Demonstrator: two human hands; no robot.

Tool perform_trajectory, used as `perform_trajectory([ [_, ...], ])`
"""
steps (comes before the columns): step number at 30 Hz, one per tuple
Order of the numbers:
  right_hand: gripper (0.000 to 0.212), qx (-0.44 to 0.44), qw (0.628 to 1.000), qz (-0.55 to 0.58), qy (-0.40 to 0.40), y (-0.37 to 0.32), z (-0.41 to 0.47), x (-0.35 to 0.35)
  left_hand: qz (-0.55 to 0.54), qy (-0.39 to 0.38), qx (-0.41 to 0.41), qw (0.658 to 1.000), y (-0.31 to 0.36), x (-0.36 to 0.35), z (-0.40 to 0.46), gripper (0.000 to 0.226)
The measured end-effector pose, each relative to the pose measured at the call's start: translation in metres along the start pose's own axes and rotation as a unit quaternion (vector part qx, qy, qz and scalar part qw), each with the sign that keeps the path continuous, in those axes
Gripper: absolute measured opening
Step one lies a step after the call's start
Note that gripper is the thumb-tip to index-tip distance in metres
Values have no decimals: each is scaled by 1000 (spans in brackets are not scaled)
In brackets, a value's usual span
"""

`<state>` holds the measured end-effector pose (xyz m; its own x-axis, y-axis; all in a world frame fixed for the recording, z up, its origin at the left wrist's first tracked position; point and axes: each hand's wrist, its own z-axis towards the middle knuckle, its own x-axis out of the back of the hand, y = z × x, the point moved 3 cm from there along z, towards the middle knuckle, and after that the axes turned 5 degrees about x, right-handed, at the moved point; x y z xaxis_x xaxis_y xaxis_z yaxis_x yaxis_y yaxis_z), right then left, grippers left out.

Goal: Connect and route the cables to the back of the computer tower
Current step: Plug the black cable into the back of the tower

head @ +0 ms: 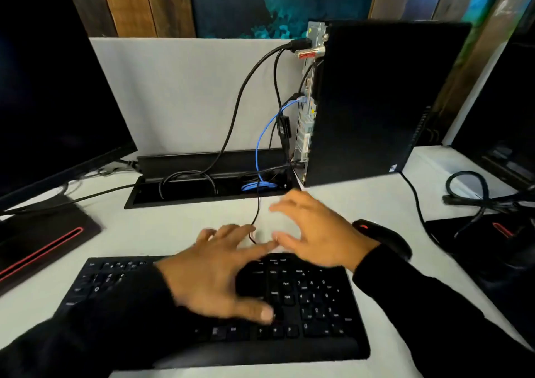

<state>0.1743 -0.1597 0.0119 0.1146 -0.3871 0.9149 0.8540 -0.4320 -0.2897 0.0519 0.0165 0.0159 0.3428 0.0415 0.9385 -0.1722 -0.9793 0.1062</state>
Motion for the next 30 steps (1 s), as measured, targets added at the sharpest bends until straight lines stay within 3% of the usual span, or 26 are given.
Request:
perform_trajectory([
  [2, 64, -15, 993, -6, -120, -2, -20, -16, 14, -33, -22, 999, 15, -22, -29, 120],
  [5, 73, -25, 984, 14, -173, -8, -34, -24, 25, 28, -32, 999, 20, -41, -38, 121],
  [9, 64, -39, 988, -7, -151, -9, -36, -29, 4, 90, -62, 994, 14, -41, -28, 103],
  [14, 31, -81, 987, -22, -135, -6, -34, -37, 8, 109, -82, 991, 14, -33, -21, 107],
  [26, 33, -107, 991, -63, -58, 31, 0, -21, -19, 133, -49, 990, 5, -11, 30, 111],
  [28, 31, -92, 992, -77, -46, 33, 6, -18, -26, 129, -61, 989, 2, -11, 31, 105],
  [30, 27, -88, 991, -96, -22, 39, 8, -12, -99, 138, -81, 982, -8, -2, 37, 87],
])
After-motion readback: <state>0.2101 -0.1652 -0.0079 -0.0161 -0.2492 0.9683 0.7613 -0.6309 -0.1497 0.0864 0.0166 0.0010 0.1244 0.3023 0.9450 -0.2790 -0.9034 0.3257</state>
